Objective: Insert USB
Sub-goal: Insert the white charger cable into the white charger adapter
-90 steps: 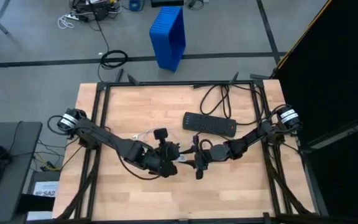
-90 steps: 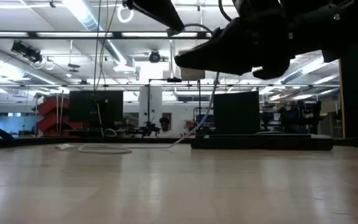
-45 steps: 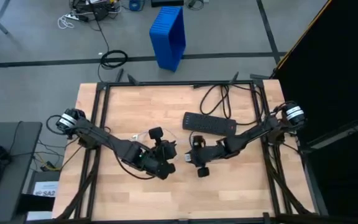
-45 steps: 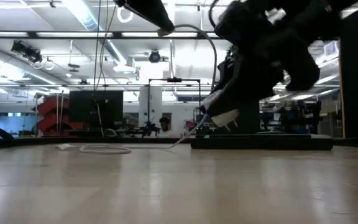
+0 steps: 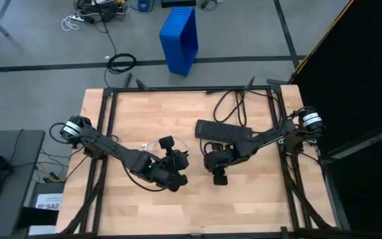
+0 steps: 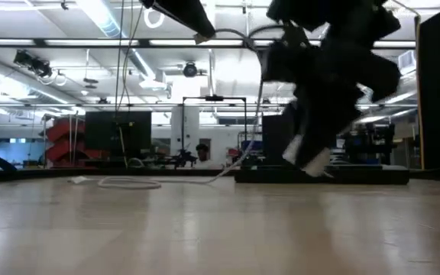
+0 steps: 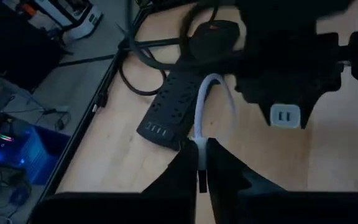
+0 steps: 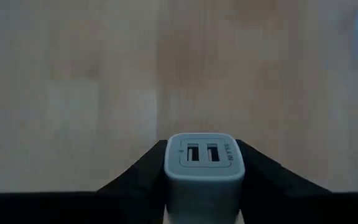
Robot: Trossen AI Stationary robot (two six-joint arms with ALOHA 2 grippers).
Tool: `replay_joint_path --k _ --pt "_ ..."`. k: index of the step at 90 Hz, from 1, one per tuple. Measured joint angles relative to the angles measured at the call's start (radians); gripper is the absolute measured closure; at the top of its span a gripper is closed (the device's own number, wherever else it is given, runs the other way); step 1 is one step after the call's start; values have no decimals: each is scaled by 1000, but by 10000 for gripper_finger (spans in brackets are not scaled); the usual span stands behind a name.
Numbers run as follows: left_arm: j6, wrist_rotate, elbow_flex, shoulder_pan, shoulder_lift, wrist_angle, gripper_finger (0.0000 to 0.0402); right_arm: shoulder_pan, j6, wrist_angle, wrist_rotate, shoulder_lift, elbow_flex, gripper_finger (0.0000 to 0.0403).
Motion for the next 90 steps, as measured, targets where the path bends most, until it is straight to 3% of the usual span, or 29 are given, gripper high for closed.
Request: replay_joint_path --k 7,17,27,45,66,90 --pt "1 0 0 0 1 4 401 2 -36 28 26 31 -5 285" --pt "3 0 0 0 1 8 401 16 -114 216 43 58 -17 285" --pt "3 0 0 -1 1 11 401 25 -152 340 -30 65 -30 285" --pt "-3 6 0 -1 1 3 401 -2 -119 291 -12 66 -35 285" --pt "-3 7 0 -1 1 17 401 11 -162 481 -28 66 -72 285" --pt "-2 8 0 -1 1 14 401 8 -107 375 -30 66 -71 285"
